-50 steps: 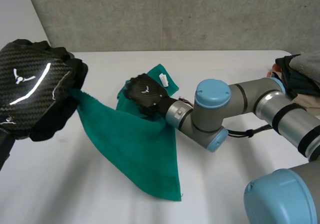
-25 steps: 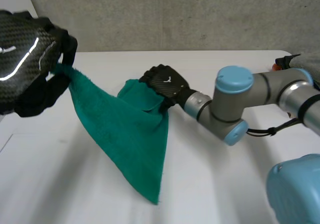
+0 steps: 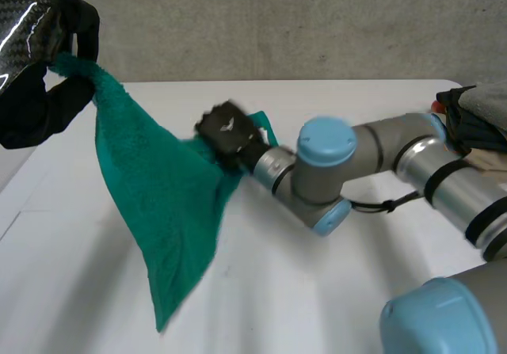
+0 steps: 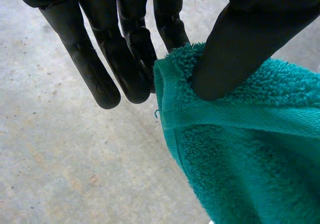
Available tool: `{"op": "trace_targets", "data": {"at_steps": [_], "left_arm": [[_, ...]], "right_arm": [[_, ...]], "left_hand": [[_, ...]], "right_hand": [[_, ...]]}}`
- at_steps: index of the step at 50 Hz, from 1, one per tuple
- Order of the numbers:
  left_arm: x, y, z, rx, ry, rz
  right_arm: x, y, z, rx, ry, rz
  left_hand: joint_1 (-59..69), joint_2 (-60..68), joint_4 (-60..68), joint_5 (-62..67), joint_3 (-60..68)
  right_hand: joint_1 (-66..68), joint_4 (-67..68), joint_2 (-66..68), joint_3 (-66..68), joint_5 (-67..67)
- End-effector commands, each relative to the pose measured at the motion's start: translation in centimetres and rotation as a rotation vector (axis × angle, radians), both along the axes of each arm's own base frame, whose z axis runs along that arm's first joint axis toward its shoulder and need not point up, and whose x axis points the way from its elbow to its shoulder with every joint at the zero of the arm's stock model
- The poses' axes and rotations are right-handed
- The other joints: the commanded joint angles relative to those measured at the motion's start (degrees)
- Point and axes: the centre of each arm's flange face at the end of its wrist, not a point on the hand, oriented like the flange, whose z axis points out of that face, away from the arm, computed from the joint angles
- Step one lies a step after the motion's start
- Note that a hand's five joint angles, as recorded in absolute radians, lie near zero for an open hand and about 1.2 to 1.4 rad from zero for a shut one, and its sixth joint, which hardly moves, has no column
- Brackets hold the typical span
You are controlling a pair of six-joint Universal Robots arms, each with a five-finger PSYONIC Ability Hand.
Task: Fold the laundry.
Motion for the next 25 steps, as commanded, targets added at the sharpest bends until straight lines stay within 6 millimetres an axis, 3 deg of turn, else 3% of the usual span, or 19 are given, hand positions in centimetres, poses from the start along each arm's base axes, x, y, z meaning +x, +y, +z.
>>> {"op": "trace_targets", "data": {"at_steps": [1, 2, 6, 10, 13, 17, 19, 25], "left_arm": [[0.9, -3.8, -1.0, 0.011, -0.009, 0.077], [1.4, -5.2, -1.5, 0.03, -0.017, 0.098], [2.7, -8.7, -3.4, 0.102, -0.035, 0.135], [3.7, -11.9, -6.2, 0.199, -0.056, 0.147], [3.2, -13.1, -8.0, 0.257, -0.068, 0.121], [1.4, -14.2, -11.6, 0.344, -0.115, 0.061], [0.2, -14.6, -14.2, 0.373, -0.18, 0.03], [-2.1, -15.1, -20.9, 0.432, -0.411, 0.049]], "right_arm": [[-5.9, -5.6, 7.8, -0.116, -0.076, -0.255], [-7.6, -6.2, 9.5, -0.133, -0.077, -0.283], [-10.9, -6.1, 13.4, -0.168, -0.069, -0.32], [-13.5, -5.1, 15.4, -0.179, -0.029, -0.331], [-14.3, -3.9, 15.2, -0.158, 0.026, -0.331], [-15.1, -1.7, 12.3, -0.084, 0.195, -0.312], [-15.4, -0.5, 9.9, -0.034, 0.297, -0.299], [-16.0, 0.5, 3.8, 0.086, 0.459, -0.289]], "left_hand": [[14.16, 11.49, 11.26, 13.66, 11.69], [14.16, 11.49, 11.26, 13.66, 11.69], [14.16, 11.49, 11.26, 13.66, 11.69], [14.16, 11.49, 11.26, 13.66, 11.69], [14.16, 11.49, 11.26, 13.66, 11.69], [14.16, 11.49, 11.26, 13.66, 11.69], [14.16, 11.49, 11.26, 13.66, 11.69], [14.16, 11.49, 11.26, 13.66, 11.69]], "right_hand": [[16.73, 11.72, 12.79, 12.11, 14.36], [16.73, 11.72, 12.79, 12.11, 14.36], [16.73, 11.72, 12.79, 12.11, 14.36], [16.73, 11.72, 12.79, 12.11, 14.36], [16.73, 11.72, 12.79, 12.11, 14.36], [16.73, 11.72, 12.79, 12.11, 14.36], [16.73, 11.72, 12.79, 12.11, 14.36], [16.73, 11.72, 12.79, 12.11, 14.36]]}}
